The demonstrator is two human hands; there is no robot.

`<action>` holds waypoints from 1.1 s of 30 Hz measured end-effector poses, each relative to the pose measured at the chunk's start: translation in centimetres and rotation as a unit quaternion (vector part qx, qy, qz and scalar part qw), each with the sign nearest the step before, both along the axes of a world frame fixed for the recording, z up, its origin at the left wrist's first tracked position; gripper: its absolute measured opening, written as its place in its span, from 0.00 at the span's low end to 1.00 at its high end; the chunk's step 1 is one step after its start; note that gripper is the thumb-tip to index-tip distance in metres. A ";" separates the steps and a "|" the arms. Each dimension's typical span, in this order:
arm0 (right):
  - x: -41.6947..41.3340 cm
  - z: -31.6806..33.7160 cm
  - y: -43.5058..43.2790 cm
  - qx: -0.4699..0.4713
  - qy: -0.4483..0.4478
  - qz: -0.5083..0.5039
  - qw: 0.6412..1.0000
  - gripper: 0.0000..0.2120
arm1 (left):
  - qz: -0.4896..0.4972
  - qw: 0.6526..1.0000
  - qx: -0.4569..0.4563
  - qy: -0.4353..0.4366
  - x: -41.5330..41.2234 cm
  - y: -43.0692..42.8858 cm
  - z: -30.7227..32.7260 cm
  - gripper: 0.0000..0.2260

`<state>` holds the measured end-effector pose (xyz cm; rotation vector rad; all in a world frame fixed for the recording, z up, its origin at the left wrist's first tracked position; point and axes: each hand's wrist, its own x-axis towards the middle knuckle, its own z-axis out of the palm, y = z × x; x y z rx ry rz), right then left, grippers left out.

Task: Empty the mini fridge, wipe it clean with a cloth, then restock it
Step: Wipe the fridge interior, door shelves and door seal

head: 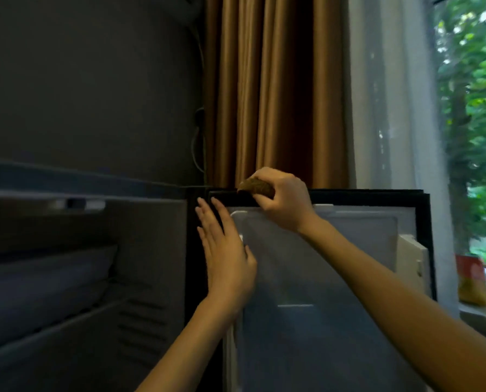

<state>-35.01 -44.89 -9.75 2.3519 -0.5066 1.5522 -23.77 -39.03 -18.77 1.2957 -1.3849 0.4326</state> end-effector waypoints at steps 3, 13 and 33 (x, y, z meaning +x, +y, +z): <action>0.1 -0.8 0.3 -0.027 0.023 0.034 0.999 0.18 | -0.018 1.000 0.014 0.005 0.4 0.0 -0.8 0.40; 5.9 1.5 4.3 -0.016 0.196 0.025 0.980 0.16 | 0.007 0.986 0.097 0.132 0.1 1.1 0.4 0.41; 7.6 1.8 3.9 -0.063 0.193 0.027 0.979 0.13 | -0.020 0.985 0.134 0.106 0.5 1.2 -0.4 0.25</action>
